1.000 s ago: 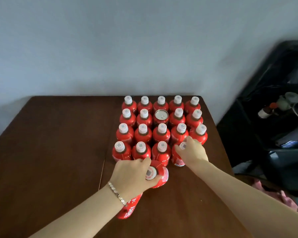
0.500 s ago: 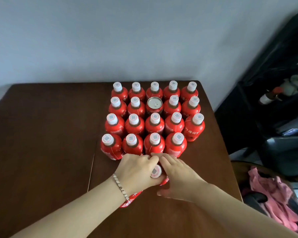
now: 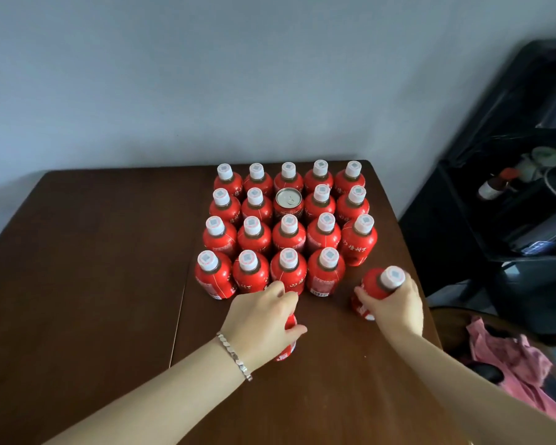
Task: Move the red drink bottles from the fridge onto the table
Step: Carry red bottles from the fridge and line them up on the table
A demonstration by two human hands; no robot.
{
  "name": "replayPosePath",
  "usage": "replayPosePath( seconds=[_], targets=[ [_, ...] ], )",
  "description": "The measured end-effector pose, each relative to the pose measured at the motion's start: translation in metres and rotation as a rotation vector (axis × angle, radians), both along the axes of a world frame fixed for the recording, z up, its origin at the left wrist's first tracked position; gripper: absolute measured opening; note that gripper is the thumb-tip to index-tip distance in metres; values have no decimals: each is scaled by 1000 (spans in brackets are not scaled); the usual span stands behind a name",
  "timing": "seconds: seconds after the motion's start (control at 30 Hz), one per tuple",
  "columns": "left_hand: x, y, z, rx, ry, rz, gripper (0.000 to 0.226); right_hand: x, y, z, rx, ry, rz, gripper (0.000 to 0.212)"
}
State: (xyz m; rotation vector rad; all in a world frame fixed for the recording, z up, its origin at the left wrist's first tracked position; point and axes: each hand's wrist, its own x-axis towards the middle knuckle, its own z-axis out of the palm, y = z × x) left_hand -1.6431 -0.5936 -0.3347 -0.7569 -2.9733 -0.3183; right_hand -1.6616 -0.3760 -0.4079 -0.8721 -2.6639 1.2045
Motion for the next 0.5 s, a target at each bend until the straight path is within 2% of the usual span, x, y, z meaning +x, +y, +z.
replayPosePath(
  seconds=[0.1,0.2,0.33,0.4,0.5],
  targets=[
    [6,-6,1,-21,-38,42,34,-23,-3,3,-117,32,-33,72],
    [8,-15,3,-36,-63,38,45,-27,-13,2,-255,18,-38,66],
    [8,-25,-5,-72,-101,98,44,-23,-26,-1,-515,-225,-111,79],
    [10,-28,-9,-71,-84,148,36,-27,-27,2,-636,-254,-149,81],
    [10,-37,-9,-100,-208,271,35,-32,-19,3,-638,-334,-123,83]
  ],
)
